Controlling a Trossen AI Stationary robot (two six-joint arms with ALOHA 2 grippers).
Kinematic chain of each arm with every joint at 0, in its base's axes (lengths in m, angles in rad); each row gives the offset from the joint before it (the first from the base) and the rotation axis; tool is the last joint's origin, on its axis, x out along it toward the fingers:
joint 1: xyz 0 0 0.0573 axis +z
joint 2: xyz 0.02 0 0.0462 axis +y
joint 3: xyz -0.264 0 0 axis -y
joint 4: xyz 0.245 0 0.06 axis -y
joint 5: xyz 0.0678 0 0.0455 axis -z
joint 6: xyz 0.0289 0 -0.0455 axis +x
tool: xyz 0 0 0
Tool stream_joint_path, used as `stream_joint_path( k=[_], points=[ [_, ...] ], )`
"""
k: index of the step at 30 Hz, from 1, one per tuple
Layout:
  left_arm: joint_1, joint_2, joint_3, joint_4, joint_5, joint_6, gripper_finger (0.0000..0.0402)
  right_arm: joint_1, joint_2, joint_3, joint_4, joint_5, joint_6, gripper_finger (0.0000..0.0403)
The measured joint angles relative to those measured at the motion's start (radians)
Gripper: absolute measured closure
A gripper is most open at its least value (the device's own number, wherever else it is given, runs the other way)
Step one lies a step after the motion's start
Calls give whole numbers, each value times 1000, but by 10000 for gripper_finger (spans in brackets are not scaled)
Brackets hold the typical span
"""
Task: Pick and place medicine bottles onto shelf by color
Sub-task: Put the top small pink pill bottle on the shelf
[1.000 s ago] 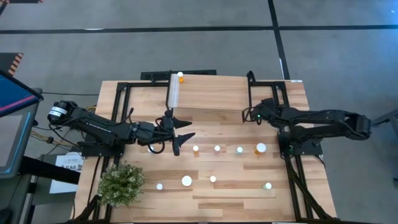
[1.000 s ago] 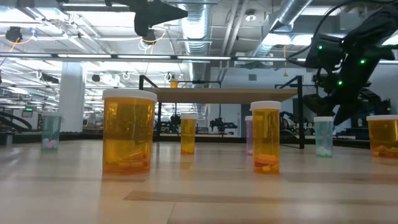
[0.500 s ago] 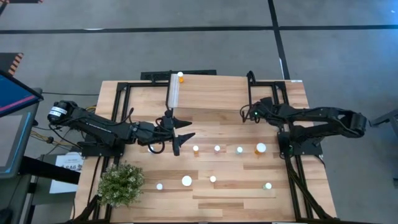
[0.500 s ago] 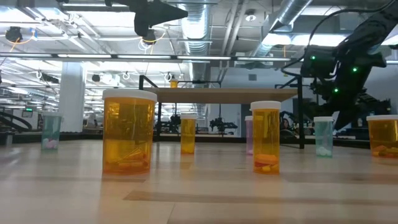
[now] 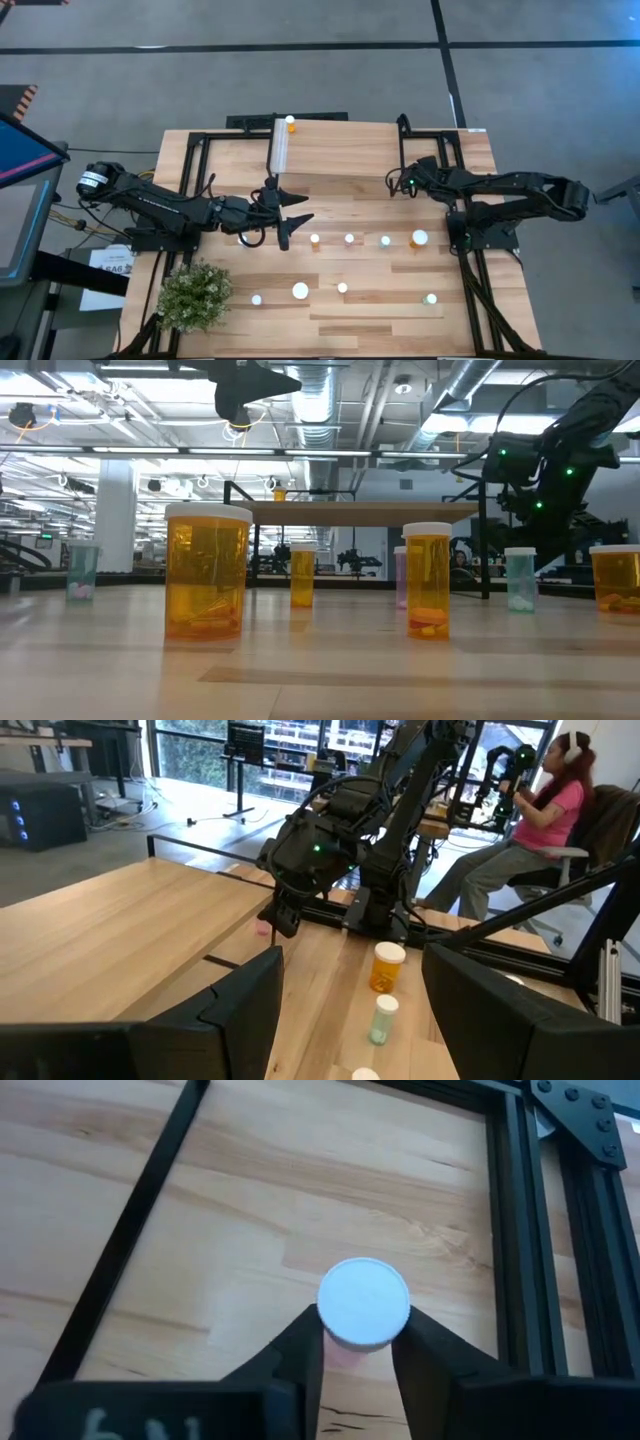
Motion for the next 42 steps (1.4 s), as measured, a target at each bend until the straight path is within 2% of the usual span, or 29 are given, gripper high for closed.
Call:
stream_joint_path(
  k=[4, 10, 20, 29, 32, 35, 39, 42],
  points=[
    [0, 0, 0, 0, 0, 0, 175, 0, 0, 0, -3, 0, -2, 293],
    [0, 0, 0, -1, -1, 0, 175, 0, -57, 0, -45, 0, -6, 283],
    [0, 0, 0, -6, -1, -8, 175, 0, -329, 14, -165, -21, -29, 284],
    [0, 0, 0, -5, -1, -26, 175, 0, -533, 140, -211, -35, -139, 286],
    [0, 0, 0, -5, -1, -26, 175, 0, -547, 207, -194, -41, -180, 285],
    [0, 0, 0, -4, -1, -26, 175, 0, -541, 271, -129, -90, -244, 285],
    [3, 0, 0, 2, -1, -26, 175, 6, -478, 333, 0, -182, -337, 285],
    [3, 0, 0, 3, -1, -26, 175, 21, -409, 376, 34, -195, -372, 285]
  ],
)
